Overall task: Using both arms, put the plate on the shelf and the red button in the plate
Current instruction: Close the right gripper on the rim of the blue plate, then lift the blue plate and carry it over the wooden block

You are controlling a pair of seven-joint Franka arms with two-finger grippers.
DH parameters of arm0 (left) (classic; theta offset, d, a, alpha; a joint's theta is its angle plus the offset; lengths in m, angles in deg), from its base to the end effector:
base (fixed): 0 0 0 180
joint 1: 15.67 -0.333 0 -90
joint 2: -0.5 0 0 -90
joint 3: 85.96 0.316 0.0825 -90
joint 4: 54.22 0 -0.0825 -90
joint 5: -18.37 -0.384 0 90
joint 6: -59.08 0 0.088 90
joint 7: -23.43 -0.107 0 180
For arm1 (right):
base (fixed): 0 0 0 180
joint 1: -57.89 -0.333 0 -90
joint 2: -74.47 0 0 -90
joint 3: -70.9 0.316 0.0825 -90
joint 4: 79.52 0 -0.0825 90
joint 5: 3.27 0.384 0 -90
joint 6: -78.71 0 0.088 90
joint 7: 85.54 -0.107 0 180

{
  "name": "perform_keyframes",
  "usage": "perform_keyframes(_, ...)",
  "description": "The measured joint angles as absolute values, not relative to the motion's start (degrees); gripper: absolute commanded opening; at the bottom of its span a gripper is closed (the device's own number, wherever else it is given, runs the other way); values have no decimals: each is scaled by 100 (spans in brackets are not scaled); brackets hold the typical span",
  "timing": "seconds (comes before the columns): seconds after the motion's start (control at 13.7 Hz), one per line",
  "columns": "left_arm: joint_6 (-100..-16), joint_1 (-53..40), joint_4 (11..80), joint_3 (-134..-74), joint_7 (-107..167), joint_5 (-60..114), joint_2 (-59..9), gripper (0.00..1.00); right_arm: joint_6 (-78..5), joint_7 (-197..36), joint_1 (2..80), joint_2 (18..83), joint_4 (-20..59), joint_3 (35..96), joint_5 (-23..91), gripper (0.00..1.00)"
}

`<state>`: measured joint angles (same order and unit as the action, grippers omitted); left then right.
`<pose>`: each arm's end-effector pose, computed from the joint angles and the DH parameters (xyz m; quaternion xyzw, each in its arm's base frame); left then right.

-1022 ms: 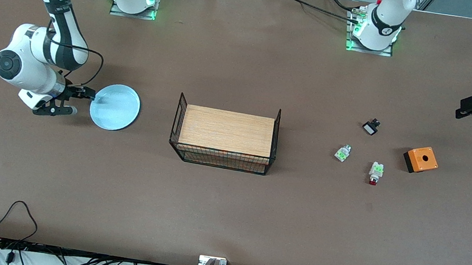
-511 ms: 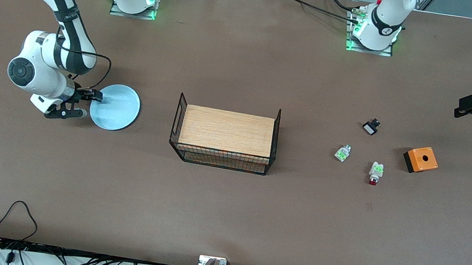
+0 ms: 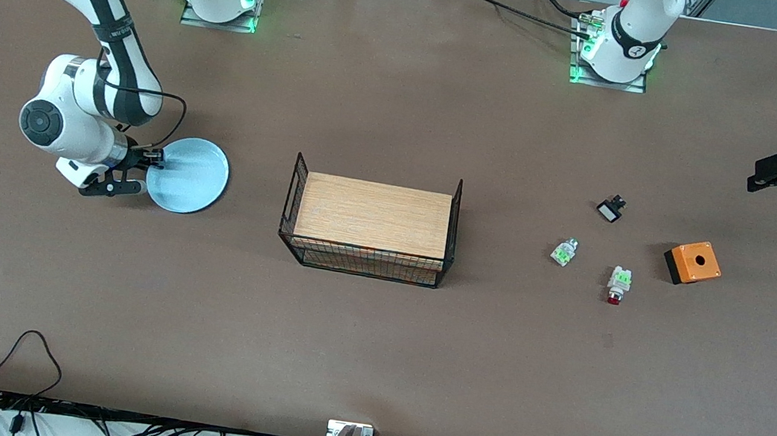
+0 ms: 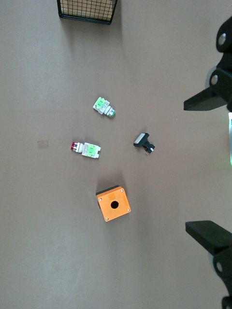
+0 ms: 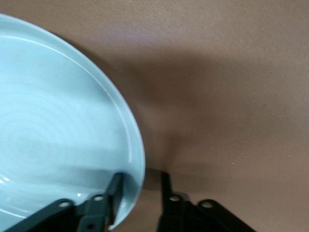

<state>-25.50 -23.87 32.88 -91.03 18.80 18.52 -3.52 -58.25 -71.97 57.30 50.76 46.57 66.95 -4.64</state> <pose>0.5642 0.0323 0.6012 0.9983 -0.0132 -0.0565 0.0082 0.5282 -0.0325 0.1754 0.9886 0.0993 -0.1133 0.0046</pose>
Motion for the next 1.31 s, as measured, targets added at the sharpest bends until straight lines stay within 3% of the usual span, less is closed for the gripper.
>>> perform_keyframes(0.51,-2534,-2389,3288,-9102,1880,1852,-352,100,-5541,-7280,5706,5248,4521,6684,-273,0)
perform_keyframes(1.31,-2512,-2388,3288,-9112,1880,1852,-352,100,-1913,-8638,5695,6559,2794,6687,1176,0)
